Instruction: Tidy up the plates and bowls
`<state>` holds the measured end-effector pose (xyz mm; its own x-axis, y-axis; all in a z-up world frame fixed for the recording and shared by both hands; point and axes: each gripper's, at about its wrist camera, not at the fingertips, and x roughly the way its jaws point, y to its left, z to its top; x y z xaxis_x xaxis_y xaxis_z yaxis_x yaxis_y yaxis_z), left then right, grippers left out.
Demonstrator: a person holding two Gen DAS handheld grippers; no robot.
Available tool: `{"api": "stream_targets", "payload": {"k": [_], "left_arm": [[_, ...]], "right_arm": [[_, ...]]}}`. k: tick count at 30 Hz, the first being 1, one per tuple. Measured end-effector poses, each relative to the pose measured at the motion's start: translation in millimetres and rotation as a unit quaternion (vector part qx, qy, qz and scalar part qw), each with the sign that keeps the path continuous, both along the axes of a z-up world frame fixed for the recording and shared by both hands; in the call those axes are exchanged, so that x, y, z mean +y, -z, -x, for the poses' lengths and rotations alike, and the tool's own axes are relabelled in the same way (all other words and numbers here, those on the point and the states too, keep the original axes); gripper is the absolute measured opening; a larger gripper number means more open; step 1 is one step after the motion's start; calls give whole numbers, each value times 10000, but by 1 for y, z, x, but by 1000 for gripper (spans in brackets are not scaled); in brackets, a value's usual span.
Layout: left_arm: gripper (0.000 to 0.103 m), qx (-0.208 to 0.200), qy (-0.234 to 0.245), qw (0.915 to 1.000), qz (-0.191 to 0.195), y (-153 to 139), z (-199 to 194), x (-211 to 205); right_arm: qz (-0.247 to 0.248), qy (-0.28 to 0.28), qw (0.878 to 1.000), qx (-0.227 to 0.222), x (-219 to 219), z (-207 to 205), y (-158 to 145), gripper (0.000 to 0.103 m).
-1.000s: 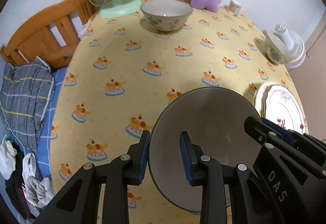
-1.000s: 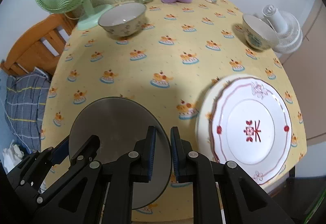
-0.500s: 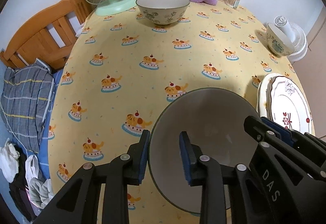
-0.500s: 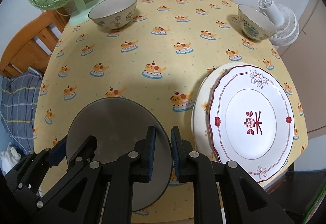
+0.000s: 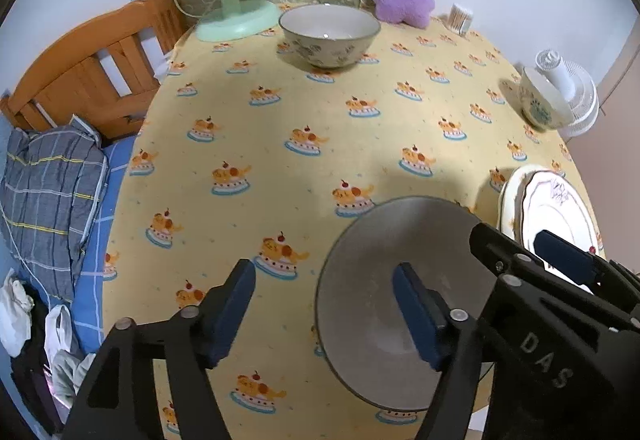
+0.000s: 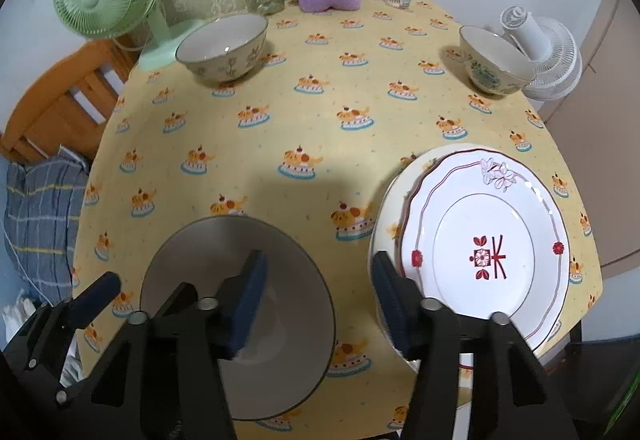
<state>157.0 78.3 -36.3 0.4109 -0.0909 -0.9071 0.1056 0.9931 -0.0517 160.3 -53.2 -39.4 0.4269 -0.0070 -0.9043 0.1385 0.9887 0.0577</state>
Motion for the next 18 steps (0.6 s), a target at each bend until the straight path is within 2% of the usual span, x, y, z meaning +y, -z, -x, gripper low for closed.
{"api": "stream_targets", "payload": {"k": [5, 18], "left_arm": [[80, -37, -24, 10000, 73, -12, -2, 8], [83, -535, -144, 9985, 19, -46, -34, 6]], "right_arm": [[-70, 27, 9999, -100, -2, 0, -10, 73], [-71, -348, 9979, -546, 0, -31, -48, 74]]}}
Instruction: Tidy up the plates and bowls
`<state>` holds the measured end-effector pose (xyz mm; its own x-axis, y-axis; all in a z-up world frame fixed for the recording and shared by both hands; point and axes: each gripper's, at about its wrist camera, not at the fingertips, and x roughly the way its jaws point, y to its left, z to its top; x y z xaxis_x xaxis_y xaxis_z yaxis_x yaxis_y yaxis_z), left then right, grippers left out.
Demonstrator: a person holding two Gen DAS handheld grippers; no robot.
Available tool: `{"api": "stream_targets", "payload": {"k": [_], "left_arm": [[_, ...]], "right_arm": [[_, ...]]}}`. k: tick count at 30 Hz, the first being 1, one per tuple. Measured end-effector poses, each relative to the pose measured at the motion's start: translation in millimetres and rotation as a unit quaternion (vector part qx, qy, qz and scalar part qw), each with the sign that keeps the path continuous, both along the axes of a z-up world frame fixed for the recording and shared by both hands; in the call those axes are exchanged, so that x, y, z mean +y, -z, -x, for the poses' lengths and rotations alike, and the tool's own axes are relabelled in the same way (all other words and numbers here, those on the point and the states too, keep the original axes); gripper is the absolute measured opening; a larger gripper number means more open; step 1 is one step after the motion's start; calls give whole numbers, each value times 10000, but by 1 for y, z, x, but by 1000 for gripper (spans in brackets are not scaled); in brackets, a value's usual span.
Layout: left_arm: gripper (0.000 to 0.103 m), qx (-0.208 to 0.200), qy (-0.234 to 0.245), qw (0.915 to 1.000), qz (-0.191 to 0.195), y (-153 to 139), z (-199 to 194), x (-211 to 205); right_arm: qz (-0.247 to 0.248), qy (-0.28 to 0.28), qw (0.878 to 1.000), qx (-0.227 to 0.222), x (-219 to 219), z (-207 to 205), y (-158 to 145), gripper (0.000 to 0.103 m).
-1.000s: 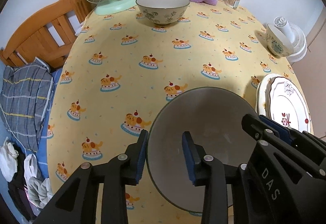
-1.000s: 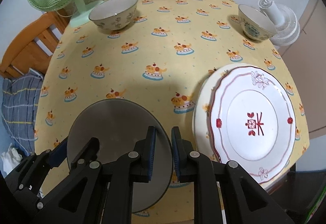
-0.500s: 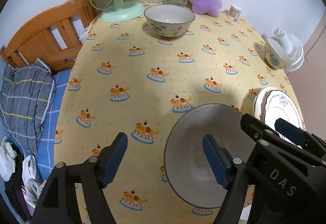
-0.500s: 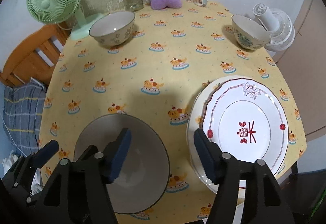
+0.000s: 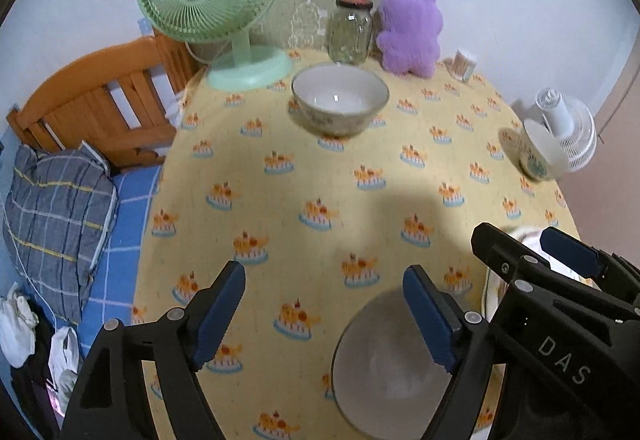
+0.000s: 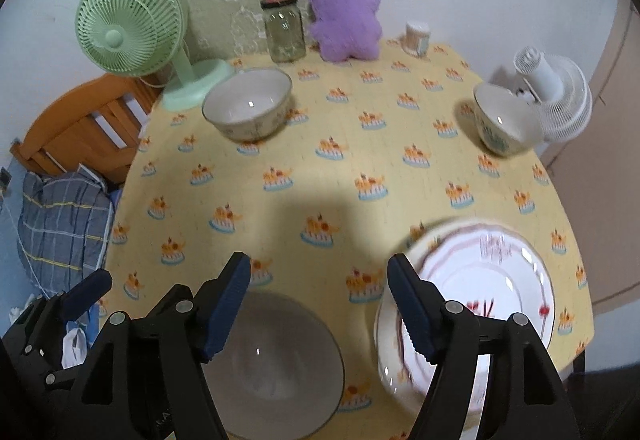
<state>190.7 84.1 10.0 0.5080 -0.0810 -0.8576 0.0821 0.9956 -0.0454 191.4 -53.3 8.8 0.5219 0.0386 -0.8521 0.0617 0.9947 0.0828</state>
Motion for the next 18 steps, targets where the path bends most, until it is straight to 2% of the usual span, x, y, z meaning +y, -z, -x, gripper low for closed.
{"api": "stream_targets", "payload": {"k": [5, 13, 18], "left_arm": [[83, -204, -205, 9996, -70, -12, -24, -5], [83, -429, -726, 9963, -193, -20, -75, -15], [82, -489, -1124, 9922, -240, -18, -106, -20]], "right_arm": [[6, -178, 9998, -131, -5, -31, -11, 80], [-127, -609, 9976, -319, -14, -98, -21, 80], [-195, -669, 9971, -319, -20, -139, -18, 80]]}}
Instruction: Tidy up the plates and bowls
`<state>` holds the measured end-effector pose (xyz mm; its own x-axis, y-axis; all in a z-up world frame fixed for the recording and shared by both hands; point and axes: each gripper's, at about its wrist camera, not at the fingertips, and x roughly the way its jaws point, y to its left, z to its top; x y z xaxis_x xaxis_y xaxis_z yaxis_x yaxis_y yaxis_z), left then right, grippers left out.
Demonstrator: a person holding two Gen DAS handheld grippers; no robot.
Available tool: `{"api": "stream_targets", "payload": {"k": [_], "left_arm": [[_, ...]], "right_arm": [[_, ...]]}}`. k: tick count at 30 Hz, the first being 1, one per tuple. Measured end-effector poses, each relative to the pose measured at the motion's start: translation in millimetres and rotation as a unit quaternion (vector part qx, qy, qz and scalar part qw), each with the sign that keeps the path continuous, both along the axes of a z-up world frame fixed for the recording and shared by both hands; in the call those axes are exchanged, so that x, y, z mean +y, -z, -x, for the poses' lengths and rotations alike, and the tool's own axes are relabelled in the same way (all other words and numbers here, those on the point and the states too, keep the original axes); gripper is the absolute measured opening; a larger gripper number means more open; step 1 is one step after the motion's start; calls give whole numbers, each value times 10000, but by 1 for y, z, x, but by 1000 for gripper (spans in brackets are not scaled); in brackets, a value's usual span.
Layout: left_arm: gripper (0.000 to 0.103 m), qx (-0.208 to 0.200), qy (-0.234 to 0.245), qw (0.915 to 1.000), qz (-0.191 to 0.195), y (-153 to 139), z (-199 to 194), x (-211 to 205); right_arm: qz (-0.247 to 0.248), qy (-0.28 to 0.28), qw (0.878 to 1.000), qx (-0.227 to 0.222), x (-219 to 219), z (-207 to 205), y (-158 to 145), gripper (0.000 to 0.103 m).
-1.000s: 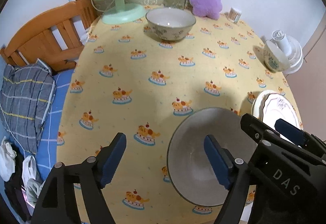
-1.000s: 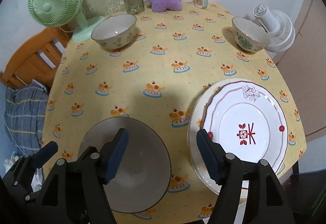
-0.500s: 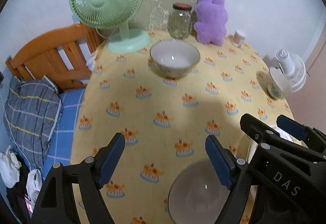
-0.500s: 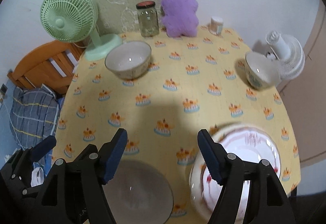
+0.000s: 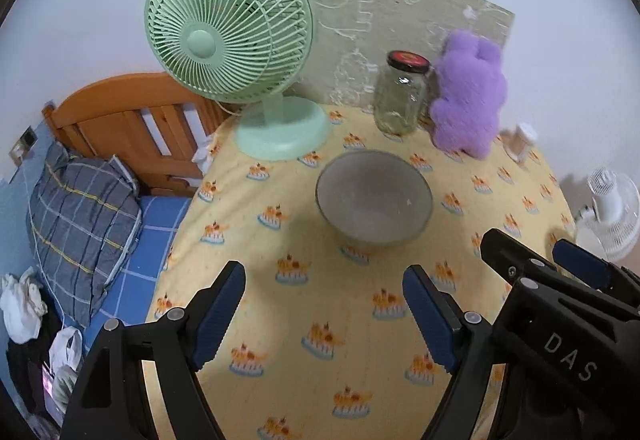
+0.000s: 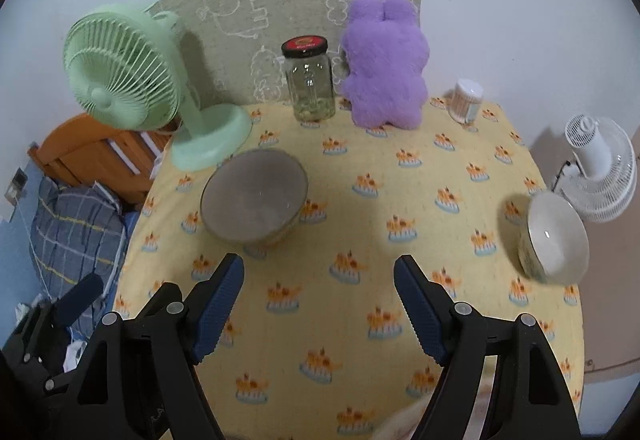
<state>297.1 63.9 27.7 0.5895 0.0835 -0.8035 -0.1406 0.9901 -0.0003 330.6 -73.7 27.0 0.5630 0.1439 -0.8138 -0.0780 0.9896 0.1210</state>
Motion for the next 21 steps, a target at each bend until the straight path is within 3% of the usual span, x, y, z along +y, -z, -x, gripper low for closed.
{"api": "stream_targets", "payload": {"k": [14, 21], "left_arm": [[76, -1, -378, 9993, -43, 18, -77, 14], [62, 160, -330, 9993, 6, 46, -109, 19]], "right_arm": [[-33, -373, 9992, -111, 19, -95, 17, 80], [-41, -323, 9995, 18, 29, -129, 46, 80]]}}
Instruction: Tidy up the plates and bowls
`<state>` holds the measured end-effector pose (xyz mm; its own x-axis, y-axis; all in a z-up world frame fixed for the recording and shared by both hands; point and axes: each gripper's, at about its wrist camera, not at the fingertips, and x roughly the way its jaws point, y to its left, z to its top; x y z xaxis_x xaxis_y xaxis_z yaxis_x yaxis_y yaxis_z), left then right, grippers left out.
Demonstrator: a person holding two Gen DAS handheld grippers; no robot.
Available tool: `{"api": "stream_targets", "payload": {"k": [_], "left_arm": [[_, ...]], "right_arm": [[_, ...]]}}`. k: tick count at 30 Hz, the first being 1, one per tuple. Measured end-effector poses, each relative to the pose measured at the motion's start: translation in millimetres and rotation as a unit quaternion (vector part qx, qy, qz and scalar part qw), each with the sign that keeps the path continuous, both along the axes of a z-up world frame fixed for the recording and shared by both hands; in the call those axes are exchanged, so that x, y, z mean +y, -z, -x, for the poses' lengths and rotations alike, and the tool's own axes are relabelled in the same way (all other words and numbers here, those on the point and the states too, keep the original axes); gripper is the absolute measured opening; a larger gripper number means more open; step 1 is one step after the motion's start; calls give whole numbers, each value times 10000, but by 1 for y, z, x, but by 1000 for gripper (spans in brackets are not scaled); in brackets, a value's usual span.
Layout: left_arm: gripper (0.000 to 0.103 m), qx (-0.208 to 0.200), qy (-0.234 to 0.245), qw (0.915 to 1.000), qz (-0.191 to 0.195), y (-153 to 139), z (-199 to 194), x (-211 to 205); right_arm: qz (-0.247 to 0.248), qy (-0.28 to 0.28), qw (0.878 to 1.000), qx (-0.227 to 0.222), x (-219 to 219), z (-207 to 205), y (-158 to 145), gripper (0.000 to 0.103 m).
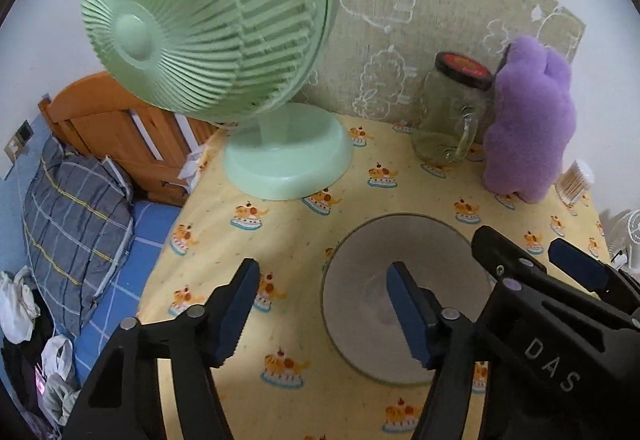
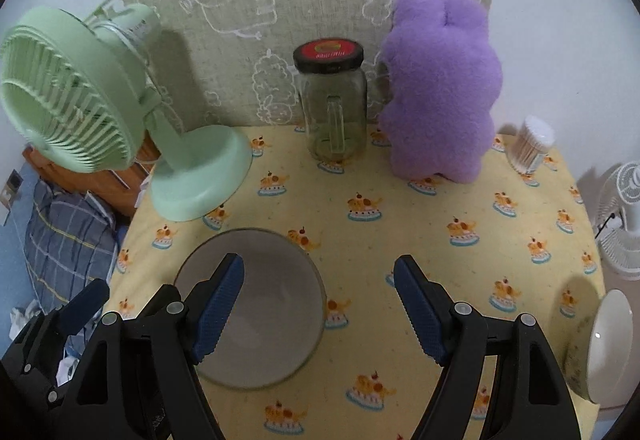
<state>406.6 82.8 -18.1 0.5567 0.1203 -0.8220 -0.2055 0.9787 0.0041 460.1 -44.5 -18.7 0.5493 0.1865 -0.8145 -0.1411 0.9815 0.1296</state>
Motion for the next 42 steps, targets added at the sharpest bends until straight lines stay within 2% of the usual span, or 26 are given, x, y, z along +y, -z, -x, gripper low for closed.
{"api": "stream_targets", "payload": {"k": [3, 5, 7, 12, 14, 15, 16, 19, 30, 42], "left_arm": [[58, 89, -18, 10000, -1, 13, -10, 1], [53, 157, -29, 9999, 17, 22, -15, 2], [46, 209, -29, 9998, 46, 28, -17, 3], [35, 293, 25, 9995, 116, 39, -23, 3], [28, 339, 84, 9993, 140, 44, -25, 1], [21, 372, 117, 9991, 165, 46, -26, 0], [21, 377, 131, 9991, 149, 47, -26, -1], [20, 326, 197, 9993, 27, 45, -27, -4], [20, 454, 153, 9988, 35, 42, -22, -3], [20, 403, 330, 9986, -69, 22, 3, -11]], "right_arm": [[44, -9, 10000, 40, 6, -8, 11, 76], [29, -15, 9999, 112, 11, -11, 20, 62], [-18, -44, 9998, 201, 14, -15, 27, 61], [5, -116, 9994, 327, 18, -21, 40, 45], [5, -137, 9992, 380, 19, -23, 44, 35], [66, -122, 9992, 378, 20, -23, 45, 32], [162, -120, 9992, 348, 21, -23, 46, 26], [250, -144, 9991, 322, 20, -25, 48, 25], [250, -107, 9986, 464, 19, -21, 43, 24], [237, 0, 9988, 424, 12, 9, 25, 24]]}}
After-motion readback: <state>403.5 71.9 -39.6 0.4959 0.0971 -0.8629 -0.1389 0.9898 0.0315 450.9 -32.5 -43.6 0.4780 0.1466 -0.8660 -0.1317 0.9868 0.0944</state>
